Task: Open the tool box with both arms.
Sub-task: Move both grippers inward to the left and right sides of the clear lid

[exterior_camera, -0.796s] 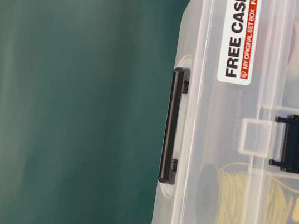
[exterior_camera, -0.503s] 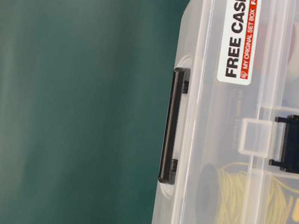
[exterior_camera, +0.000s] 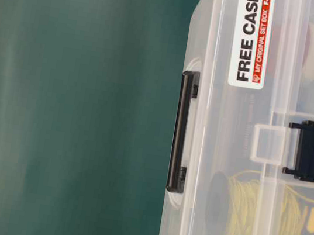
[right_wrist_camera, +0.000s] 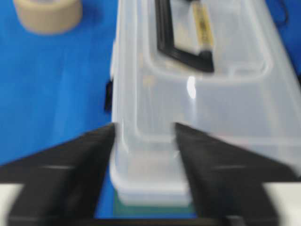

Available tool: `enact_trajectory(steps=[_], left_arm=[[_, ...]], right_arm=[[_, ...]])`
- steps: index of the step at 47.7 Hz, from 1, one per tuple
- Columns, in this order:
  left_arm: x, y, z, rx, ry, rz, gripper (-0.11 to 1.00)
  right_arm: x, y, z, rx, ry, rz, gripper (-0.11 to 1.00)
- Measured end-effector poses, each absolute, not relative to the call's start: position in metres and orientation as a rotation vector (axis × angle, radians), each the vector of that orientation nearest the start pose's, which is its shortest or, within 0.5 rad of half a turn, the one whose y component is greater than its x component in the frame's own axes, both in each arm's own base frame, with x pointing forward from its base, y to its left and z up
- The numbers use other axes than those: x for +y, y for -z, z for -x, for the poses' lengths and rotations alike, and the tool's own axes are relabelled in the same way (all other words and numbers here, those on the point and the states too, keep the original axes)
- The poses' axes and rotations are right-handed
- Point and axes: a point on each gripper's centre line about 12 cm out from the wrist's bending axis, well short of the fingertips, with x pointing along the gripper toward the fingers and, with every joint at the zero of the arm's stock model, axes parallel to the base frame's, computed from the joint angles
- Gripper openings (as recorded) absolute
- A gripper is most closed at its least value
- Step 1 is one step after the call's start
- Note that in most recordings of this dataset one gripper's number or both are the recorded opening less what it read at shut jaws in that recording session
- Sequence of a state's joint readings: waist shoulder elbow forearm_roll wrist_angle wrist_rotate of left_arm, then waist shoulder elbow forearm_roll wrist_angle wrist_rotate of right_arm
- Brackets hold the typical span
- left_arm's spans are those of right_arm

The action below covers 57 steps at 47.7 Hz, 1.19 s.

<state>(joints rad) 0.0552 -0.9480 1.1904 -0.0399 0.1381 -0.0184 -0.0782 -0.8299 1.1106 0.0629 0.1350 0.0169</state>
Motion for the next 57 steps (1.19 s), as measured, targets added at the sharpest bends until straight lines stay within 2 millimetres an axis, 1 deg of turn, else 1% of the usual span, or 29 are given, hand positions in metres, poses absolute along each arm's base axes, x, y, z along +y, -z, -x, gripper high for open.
enact_trajectory(steps=[3,4,6,8,10,11,15,18,25,29,41,48,57], left_arm=[[0.011,-0.226,-0.191,0.417,-0.067,0.076,0.54],[0.011,-0.223,-0.19,0.432,-0.069,0.076,0.6],[0.012,-0.217,-0.19,0.459,-0.076,0.079,0.72],[0.014,-0.21,-0.19,0.49,-0.084,0.082,0.82],[0.015,-0.204,-0.19,0.515,-0.092,0.085,0.88],[0.016,-0.202,-0.191,0.526,-0.098,0.087,0.9],[0.022,-0.191,-0.193,0.577,-0.126,0.097,0.88],[0.03,-0.181,-0.194,0.624,-0.163,0.111,0.89],[0.041,-0.165,-0.2,0.686,-0.212,0.13,0.9],[0.044,-0.16,-0.205,0.698,-0.221,0.131,0.9],[0.048,-0.165,-0.222,0.643,-0.225,0.126,0.9],[0.05,-0.168,-0.23,0.613,-0.226,0.123,0.9],[0.049,-0.165,-0.234,0.629,-0.218,0.119,0.9]], right_arm=[[-0.017,-0.235,-0.214,0.464,0.092,-0.1,0.84],[-0.018,-0.233,-0.214,0.481,0.095,-0.101,0.85],[-0.02,-0.228,-0.214,0.518,0.105,-0.108,0.84],[-0.022,-0.222,-0.213,0.556,0.117,-0.119,0.83],[-0.024,-0.217,-0.213,0.592,0.13,-0.13,0.84],[-0.026,-0.215,-0.213,0.606,0.138,-0.137,0.85],[-0.033,-0.201,-0.213,0.693,0.177,-0.173,0.85],[-0.038,-0.19,-0.215,0.749,0.2,-0.188,0.85],[-0.046,-0.179,-0.224,0.81,0.228,-0.198,0.85],[-0.051,-0.175,-0.232,0.825,0.239,-0.201,0.85],[-0.056,-0.175,-0.252,0.798,0.243,-0.195,0.85],[-0.057,-0.177,-0.256,0.792,0.242,-0.191,0.85],[-0.058,-0.18,-0.258,0.786,0.24,-0.186,0.85]])
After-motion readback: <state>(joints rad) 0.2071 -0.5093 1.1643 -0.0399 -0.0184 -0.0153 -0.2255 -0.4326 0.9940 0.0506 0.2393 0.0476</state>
